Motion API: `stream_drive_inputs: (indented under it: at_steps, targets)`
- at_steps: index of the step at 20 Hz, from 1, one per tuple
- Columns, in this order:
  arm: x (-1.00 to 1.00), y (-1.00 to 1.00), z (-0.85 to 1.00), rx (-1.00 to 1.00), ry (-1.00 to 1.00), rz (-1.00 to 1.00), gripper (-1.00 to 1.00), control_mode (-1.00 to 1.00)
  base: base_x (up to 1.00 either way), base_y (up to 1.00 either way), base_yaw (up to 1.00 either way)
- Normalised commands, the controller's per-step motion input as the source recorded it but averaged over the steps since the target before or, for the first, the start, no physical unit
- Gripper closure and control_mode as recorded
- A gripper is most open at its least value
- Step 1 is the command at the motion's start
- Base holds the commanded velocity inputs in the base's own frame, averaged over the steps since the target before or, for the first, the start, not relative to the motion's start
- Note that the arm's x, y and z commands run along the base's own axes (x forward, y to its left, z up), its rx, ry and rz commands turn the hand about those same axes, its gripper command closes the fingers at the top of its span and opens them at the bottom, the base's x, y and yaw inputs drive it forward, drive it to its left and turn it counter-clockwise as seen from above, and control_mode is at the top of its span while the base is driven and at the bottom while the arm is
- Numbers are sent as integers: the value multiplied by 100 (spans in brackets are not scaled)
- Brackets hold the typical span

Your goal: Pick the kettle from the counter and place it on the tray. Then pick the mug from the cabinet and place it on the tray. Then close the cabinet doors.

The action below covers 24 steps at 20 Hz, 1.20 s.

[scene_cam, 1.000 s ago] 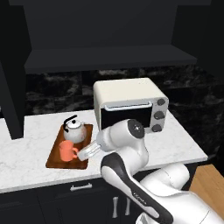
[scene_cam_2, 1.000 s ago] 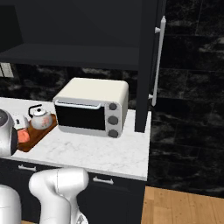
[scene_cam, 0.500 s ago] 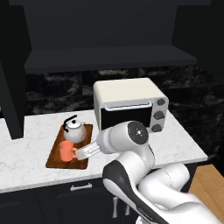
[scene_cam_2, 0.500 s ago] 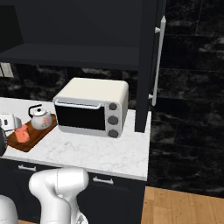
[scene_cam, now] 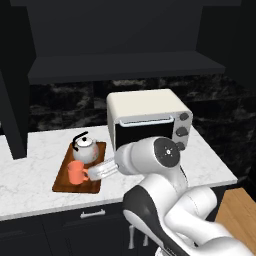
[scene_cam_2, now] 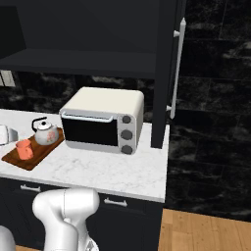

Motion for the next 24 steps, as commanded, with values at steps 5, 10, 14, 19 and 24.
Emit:
stream_drive_inputs:
  at_steps: [5, 10, 14, 19, 24]
  targets:
    - [-17, 4, 36, 0, -10, 2, -100, -100, 0, 0, 0]
    - [-27, 16, 38, 0, -22, 20, -100, -100, 0, 0, 0]
    - [-35, 25, 41, 0, -26, 33, -100, -100, 0, 0, 0]
    - [-27, 35, 40, -5, -23, 38, -100, -100, 0, 0, 0]
    - [-18, 43, 40, -14, -39, 33, -100, -100, 0, 0, 0]
